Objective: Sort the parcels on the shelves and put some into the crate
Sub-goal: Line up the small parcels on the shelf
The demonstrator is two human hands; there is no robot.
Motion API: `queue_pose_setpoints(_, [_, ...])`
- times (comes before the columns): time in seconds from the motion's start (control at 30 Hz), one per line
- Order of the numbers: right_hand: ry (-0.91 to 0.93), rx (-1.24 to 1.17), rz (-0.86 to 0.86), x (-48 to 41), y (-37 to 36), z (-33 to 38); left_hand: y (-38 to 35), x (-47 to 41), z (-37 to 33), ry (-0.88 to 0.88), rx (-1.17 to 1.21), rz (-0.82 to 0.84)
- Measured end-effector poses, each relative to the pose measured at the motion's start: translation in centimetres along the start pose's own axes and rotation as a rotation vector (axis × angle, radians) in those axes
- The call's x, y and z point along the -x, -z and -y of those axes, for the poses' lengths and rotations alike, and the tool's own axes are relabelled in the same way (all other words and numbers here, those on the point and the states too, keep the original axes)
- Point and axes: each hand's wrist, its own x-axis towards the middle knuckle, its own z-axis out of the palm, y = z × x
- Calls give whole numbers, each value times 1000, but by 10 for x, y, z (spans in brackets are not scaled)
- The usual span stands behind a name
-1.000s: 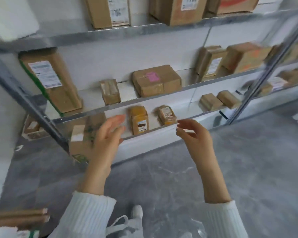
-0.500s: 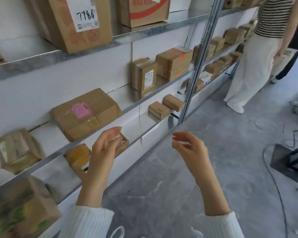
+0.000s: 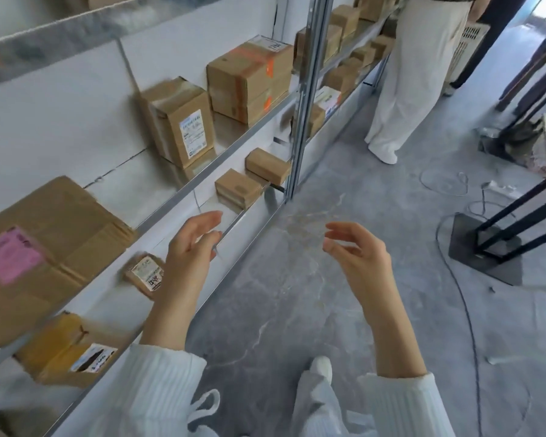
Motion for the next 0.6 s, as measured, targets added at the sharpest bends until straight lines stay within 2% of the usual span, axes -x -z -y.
queue_pose_setpoints(0.37, [-70,-54,165,-199,65,-18,-144,-115,-13,70,-76,-38])
queue_pose_setpoints(0.6, [-141,-36,300,-290,64,-31,-172,-172,-2,166,-152,-80])
